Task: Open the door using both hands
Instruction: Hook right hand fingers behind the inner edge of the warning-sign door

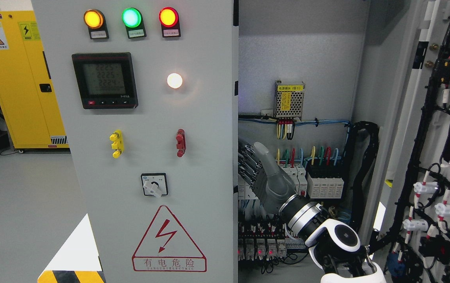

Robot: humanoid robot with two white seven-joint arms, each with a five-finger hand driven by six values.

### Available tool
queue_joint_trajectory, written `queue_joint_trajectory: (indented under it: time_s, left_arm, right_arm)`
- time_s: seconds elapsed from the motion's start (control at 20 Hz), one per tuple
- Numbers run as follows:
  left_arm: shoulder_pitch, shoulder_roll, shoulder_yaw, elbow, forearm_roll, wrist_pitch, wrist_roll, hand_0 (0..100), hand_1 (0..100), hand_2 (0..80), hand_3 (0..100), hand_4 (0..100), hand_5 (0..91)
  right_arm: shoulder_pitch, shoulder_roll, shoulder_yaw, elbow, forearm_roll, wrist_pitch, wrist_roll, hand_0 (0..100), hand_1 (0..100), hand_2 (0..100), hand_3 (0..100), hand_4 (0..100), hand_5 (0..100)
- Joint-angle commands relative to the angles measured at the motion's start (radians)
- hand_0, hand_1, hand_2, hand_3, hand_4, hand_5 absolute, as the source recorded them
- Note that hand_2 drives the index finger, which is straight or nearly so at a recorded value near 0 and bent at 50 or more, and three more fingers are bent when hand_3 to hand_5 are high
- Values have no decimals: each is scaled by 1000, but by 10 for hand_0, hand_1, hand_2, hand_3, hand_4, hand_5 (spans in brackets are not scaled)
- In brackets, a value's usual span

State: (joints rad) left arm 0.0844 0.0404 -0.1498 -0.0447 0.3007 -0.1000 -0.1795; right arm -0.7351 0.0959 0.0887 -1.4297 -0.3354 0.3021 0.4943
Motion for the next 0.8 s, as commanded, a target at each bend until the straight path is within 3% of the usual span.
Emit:
queue_joint_trajectory:
  time_s: [0.0, 0.75]
  left_arm:
    - [0, -1, -1, 0, 0, 0, -1, 353, 194, 0, 0, 0, 0]
    - [0, -1, -1, -1, 0, 0, -1, 354, 193, 0, 0, 0, 0]
  right_arm:
    - [-15, -4, -20, 46, -5, 2, 76, 215, 105, 0, 0, 0, 0]
    - [-41, -19, -41, 75, -7, 5, 130, 215, 102, 0, 0, 0, 0]
